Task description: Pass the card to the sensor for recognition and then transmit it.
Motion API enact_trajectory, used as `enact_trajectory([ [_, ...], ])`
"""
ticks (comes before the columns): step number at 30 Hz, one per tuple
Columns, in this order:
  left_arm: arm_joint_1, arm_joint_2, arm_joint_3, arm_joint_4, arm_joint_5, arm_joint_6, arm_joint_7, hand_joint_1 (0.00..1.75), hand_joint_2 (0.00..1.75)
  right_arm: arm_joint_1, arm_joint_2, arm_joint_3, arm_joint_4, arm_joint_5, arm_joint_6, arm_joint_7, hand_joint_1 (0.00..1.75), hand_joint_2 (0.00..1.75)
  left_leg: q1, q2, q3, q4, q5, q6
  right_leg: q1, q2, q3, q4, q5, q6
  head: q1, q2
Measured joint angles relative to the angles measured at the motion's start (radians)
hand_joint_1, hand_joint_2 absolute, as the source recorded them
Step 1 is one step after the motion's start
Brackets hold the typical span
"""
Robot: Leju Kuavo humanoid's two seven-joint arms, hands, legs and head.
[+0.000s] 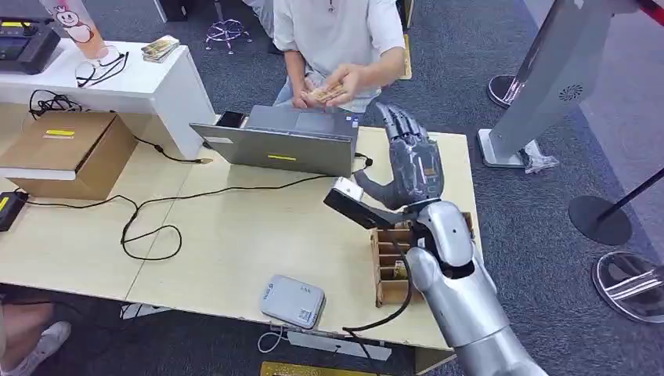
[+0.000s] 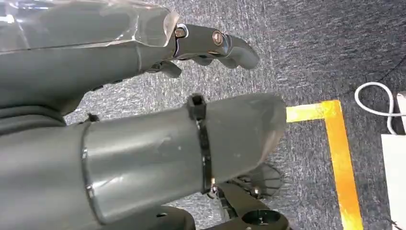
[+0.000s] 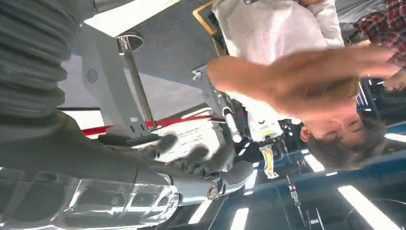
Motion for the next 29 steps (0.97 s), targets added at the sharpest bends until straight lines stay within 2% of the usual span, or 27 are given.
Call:
enact_trajectory([
  [3, -0.005, -0.002, 0.002, 0.009, 0.004, 0.021, 0.043, 0.00, 0.00, -0.007, 0.010, 0.011, 0.005, 0.000, -0.001, -0.009, 0.00, 0.00, 0.000, 0.001, 0.000, 0.000, 0.000, 0.000, 0.000, 0.001, 0.000, 0.000, 0.000, 0.000, 0.000, 0.000],
  [8, -0.012, -0.007, 0.003, 0.025, 0.008, 0.029, 0.046, 0.00, 0.00, -0.011, 0.022, 0.019, 0.006, -0.037, -0.006, -0.020, 0.00, 0.00, 0.000, 0.000, 0.000, 0.000, 0.000, 0.000, 0.000, 0.000, 0.000, 0.000, 0.000, 0.000, 0.000, 0.000],
  [12, -0.013, -0.006, 0.004, 0.032, 0.011, 0.031, 0.044, 0.00, 0.00, -0.009, 0.025, 0.019, -0.003, -0.139, 0.004, -0.068, 0.00, 0.00, 0.000, 0.000, 0.000, 0.000, 0.000, 0.000, 0.000, 0.000, 0.000, 0.000, 0.000, 0.000, 0.000, 0.000],
  [16, -0.013, -0.006, 0.006, 0.034, 0.013, 0.031, 0.041, 0.00, 0.00, 0.010, 0.026, 0.019, -0.040, -0.289, 0.045, -0.124, 0.00, 0.00, 0.000, 0.000, 0.000, 0.000, 0.000, 0.000, 0.000, 0.000, 0.000, 0.000, 0.000, 0.000, 0.000, 0.000],
  [19, -0.013, -0.006, 0.007, 0.038, 0.014, 0.029, 0.031, 0.00, 0.00, 0.041, 0.026, 0.018, -0.089, -0.469, 0.105, -0.177, 0.00, 0.00, 0.000, 0.000, 0.000, 0.000, 0.000, 0.000, 0.000, 0.000, 0.000, 0.000, 0.000, 0.000, 0.000, 0.000],
  [22, -0.014, -0.005, 0.007, 0.040, 0.015, 0.027, 0.025, 0.00, 0.00, 0.071, 0.023, 0.016, -0.134, -0.582, 0.147, -0.206, 0.00, 0.00, 0.000, 0.000, 0.000, 0.000, 0.000, -0.001, 0.000, 0.000, 0.000, 0.000, 0.000, 0.000, 0.000, 0.000],
  [29, -0.012, -0.004, 0.010, 0.042, 0.024, 0.025, 0.015, 0.00, 0.00, 0.176, -0.010, 0.013, -0.272, -0.848, 0.241, -0.280, 0.00, 0.00, 0.000, 0.000, 0.000, 0.000, 0.000, -0.001, 0.000, 0.000, 0.000, 0.000, 0.000, 0.000, 0.000, 0.000],
])
